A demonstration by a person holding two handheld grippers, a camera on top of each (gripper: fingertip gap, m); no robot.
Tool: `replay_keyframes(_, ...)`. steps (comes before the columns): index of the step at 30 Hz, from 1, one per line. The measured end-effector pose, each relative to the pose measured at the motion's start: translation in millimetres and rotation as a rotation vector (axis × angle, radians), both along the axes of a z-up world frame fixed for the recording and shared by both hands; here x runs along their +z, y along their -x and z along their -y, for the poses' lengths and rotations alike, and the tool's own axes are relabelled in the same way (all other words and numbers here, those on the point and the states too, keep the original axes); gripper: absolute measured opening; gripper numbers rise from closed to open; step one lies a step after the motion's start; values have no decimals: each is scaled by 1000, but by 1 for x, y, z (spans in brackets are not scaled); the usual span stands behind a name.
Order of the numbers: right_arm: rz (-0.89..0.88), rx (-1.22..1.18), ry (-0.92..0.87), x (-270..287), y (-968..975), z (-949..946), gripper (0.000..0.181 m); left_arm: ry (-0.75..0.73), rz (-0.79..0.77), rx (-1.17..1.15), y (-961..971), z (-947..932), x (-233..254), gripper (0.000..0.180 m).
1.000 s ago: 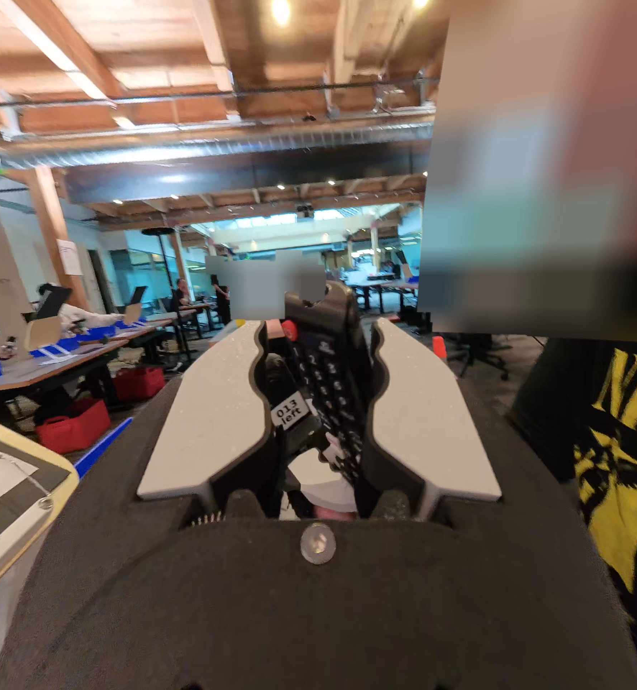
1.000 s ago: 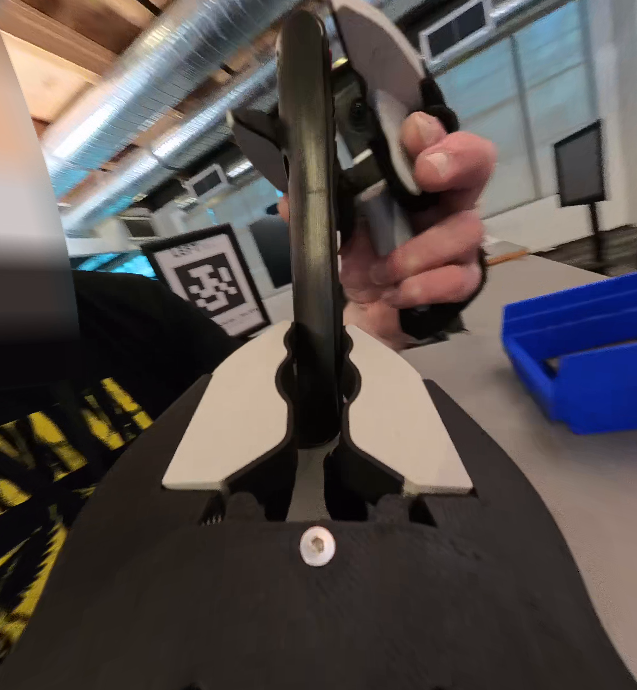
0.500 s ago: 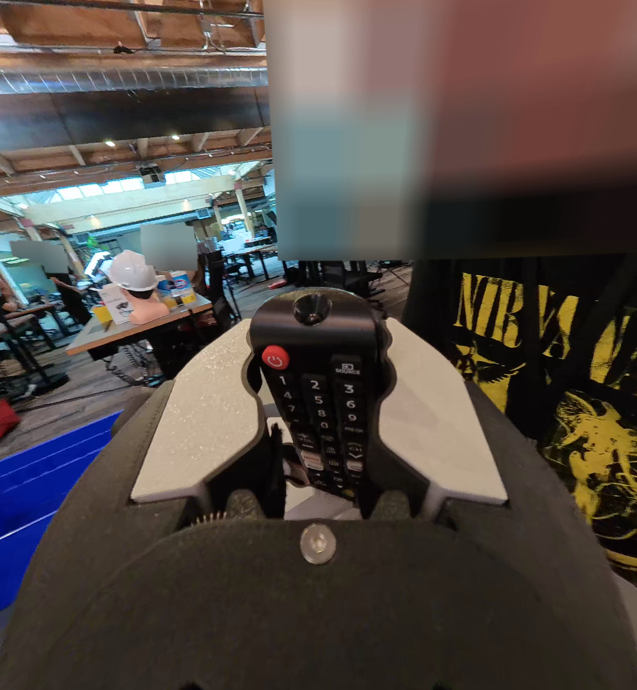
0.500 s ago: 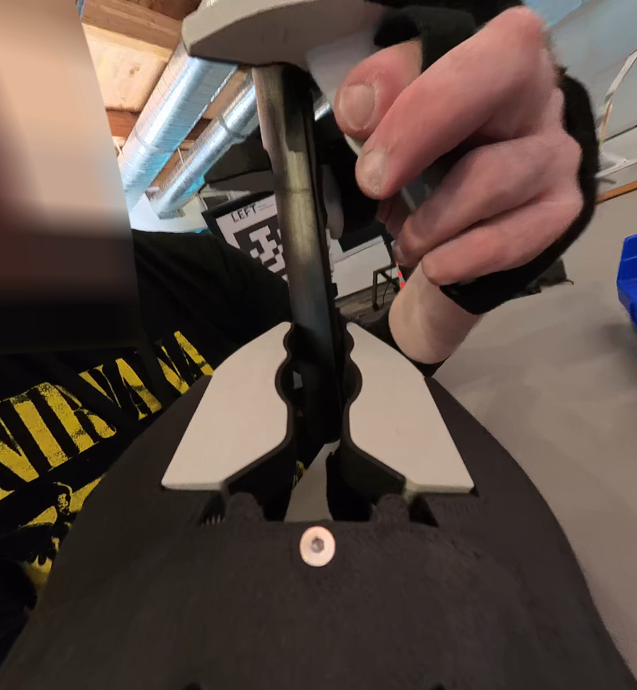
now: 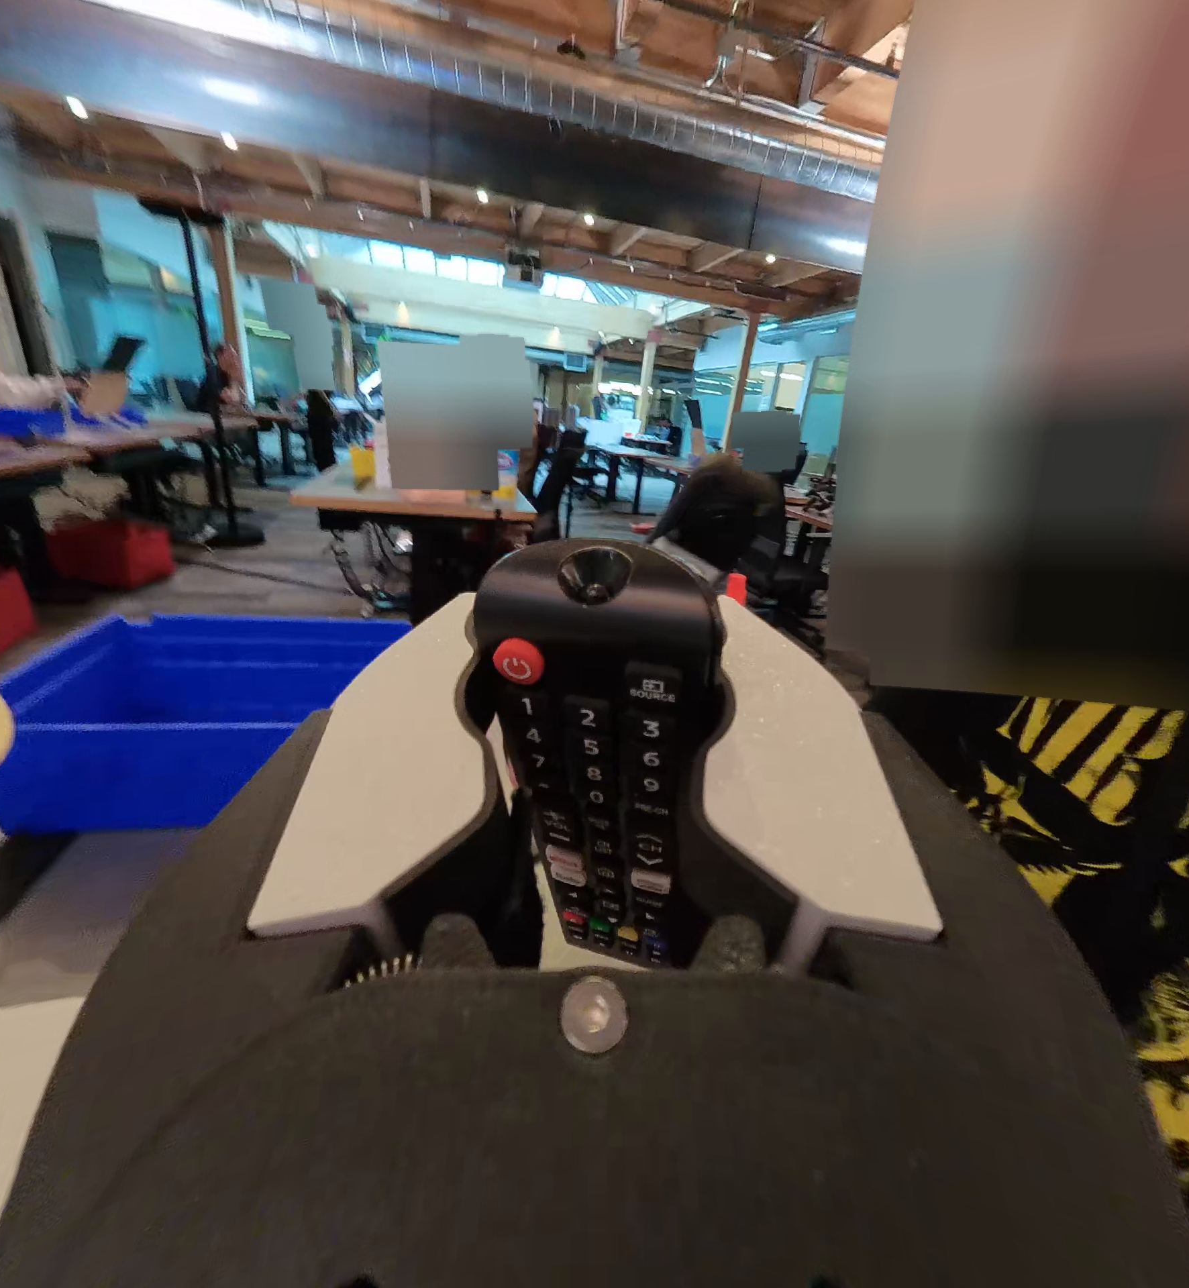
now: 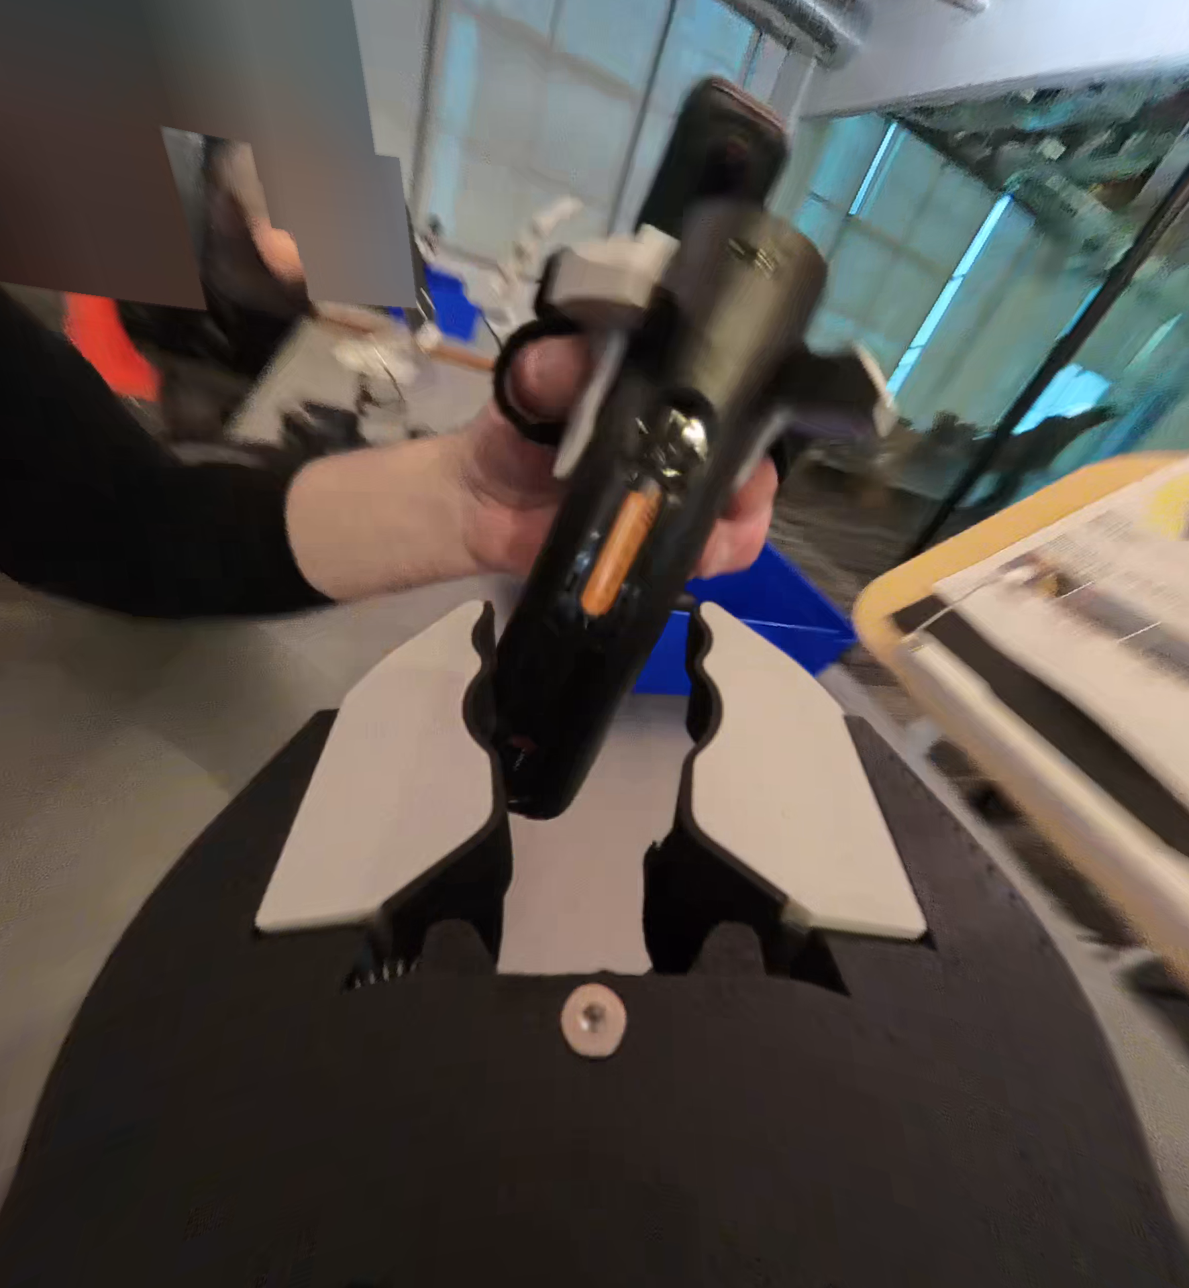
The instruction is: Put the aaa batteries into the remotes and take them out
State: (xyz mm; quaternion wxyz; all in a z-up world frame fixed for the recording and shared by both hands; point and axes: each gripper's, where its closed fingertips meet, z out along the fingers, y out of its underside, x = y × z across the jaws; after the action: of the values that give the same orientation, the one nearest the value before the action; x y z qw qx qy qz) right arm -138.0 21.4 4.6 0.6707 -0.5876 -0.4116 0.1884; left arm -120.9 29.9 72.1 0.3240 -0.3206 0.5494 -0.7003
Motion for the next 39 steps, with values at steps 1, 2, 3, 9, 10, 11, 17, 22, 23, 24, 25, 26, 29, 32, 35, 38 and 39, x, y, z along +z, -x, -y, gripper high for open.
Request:
replay_keyframes(1, 79, -31, -67, 2, 5, 3, 51, 19, -41, -15, -3, -1, -5, 58)
replay_keyframes(2, 140, -42, -111, 3, 11, 6, 51, 35, -80, -19, -7, -1, -11, 58)
replay_keyframes(3, 198, -54, -130, 0, 16, 6, 50, 50, -110, -8, -10, -2, -15, 58)
replay_keyframes(9, 380, -154, -240, -7, 22, 0, 51, 91, -195, -59, -12, 4, -26, 58)
replay_keyframes(10, 399, -169, -248, -9, 21, -2, 52, 101, -201, -62, -11, 4, -26, 58)
replay_keyframes(11, 405, -166, -260, -10, 22, -2, 52, 100, -208, -68, -11, 4, -26, 58)
replay_keyframes(17, 480, -184, -291, -22, 33, -8, 48, 105, -245, -91, -14, 11, -33, 56)
replay_keyframes(22, 424, -207, -309, -17, 36, -10, 48, 131, -224, -63, -14, 2, -30, 56)
replay_keyframes(23, 405, -195, -279, -17, 36, -11, 51, 137, -210, -51, -13, 0, -28, 56)
replay_keyframes(24, 376, -194, -257, -16, 35, -11, 54, 142, -200, -48, -12, -2, -25, 56)
replay_keyframes(25, 346, -201, -263, -12, 34, -12, 60, 147, -187, -44, -11, -3, -23, 56)
replay_keyframes(26, 348, -214, -270, -12, 34, -13, 65, 158, -167, -30, -11, -6, -20, 56)
replay_keyframes(29, 351, -235, -301, -10, 40, -14, 65, 205, -122, -29, -10, -9, -13, 58)
replay_keyframes(32, 332, -275, -325, -8, 42, -18, 65, 244, -108, -41, -10, -8, -10, 56)
replay_keyframes(35, 358, -291, -348, -8, 42, -19, 65, 254, -112, -39, -10, -9, -10, 58)
replay_keyframes(38, 366, -314, -398, -4, 40, -18, 60, 281, -91, -35, -10, -7, -6, 58)
replay_keyframes(39, 367, -318, -393, -4, 40, -18, 58, 273, -99, -32, -10, -7, -7, 58)
